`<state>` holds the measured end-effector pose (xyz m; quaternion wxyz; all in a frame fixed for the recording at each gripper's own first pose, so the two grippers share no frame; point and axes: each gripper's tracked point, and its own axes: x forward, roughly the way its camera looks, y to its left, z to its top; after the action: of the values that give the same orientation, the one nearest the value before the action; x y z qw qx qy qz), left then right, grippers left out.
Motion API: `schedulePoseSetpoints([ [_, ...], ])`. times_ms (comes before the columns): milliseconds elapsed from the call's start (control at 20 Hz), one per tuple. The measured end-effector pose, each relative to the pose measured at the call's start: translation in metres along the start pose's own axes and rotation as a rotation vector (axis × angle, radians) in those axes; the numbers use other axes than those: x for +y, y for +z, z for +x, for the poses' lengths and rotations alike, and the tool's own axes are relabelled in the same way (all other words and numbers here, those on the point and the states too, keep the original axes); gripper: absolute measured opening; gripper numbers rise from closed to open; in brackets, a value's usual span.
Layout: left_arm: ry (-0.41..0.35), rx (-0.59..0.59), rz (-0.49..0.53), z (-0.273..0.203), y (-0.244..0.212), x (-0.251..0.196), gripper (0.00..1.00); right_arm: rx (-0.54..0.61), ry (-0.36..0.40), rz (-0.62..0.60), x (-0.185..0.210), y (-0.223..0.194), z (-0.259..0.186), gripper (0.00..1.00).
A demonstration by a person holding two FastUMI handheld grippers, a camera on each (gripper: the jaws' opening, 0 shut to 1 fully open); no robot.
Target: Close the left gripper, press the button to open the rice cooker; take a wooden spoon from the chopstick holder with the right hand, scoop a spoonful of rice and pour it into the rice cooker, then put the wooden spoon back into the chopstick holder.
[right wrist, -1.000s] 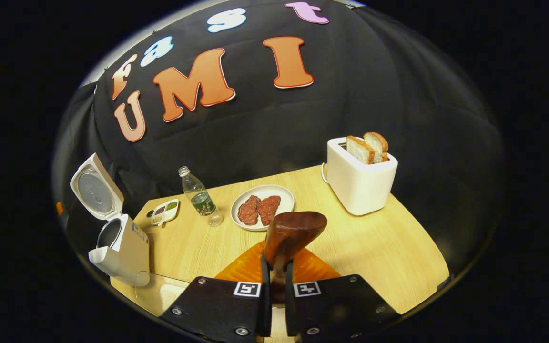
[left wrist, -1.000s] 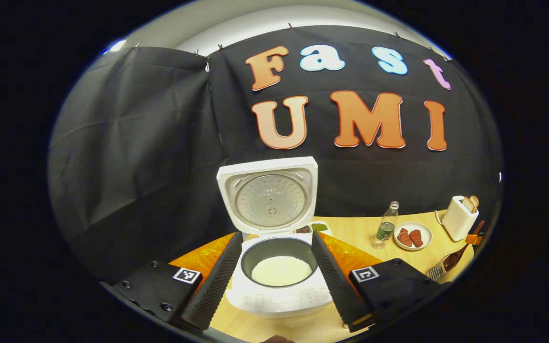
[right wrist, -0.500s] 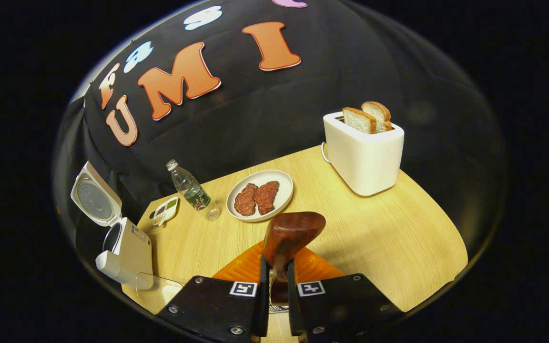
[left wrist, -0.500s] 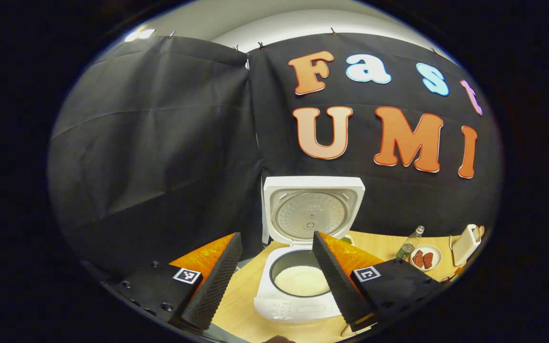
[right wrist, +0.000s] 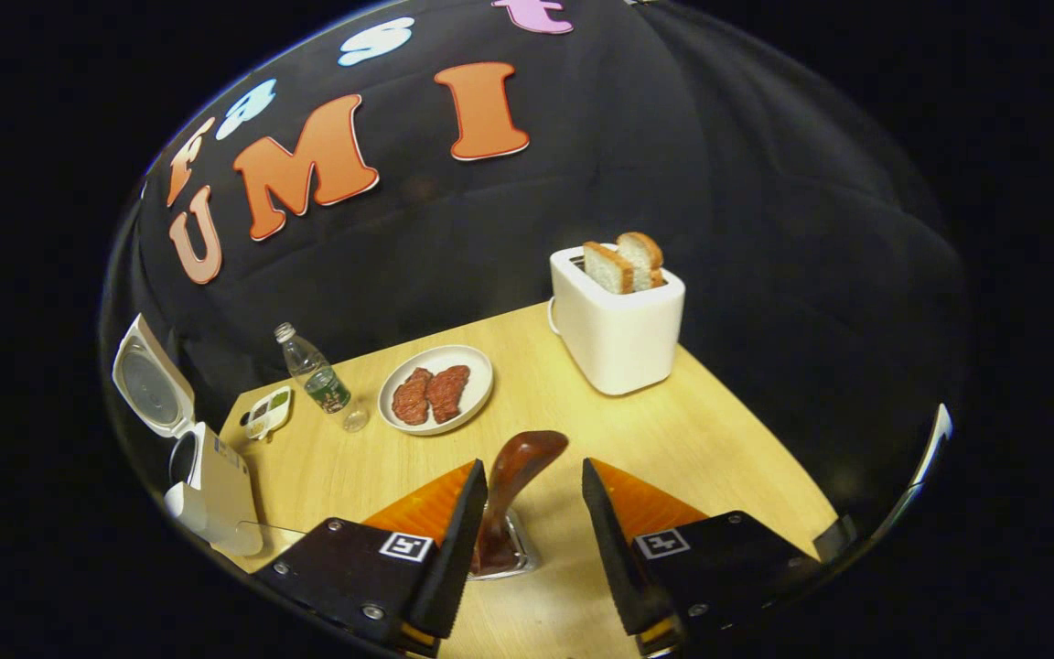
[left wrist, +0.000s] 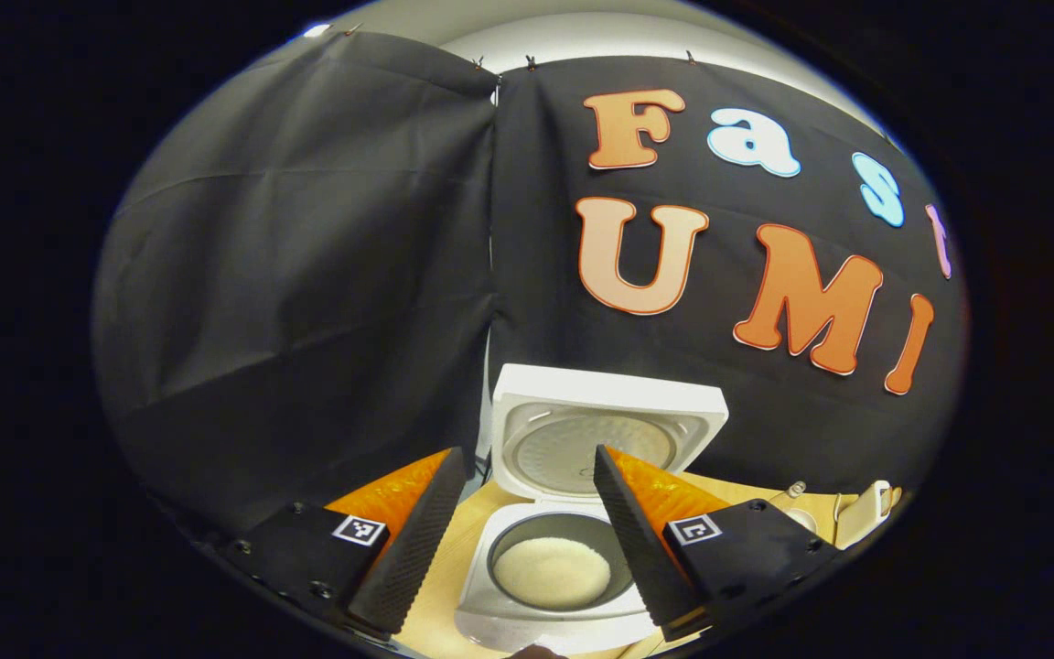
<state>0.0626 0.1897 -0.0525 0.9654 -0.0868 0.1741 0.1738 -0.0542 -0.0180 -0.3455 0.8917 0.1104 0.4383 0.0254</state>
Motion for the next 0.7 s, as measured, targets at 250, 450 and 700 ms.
schedulePoseSetpoints([
  [250,-0.035,0.018,0.005,0.056,0.035,-0.023,0.96,-0.103,-0.065,0.008,-0.017,0.03,-0.051,0.78],
  [450,-0.071,-0.018,0.095,0.101,0.052,-0.05,0.96,-0.147,-0.127,-0.005,-0.028,0.034,-0.091,0.78],
  [700,-0.111,0.015,0.108,0.154,0.044,-0.076,0.97,-0.142,-0.201,-0.014,-0.045,0.012,-0.128,0.78],
])
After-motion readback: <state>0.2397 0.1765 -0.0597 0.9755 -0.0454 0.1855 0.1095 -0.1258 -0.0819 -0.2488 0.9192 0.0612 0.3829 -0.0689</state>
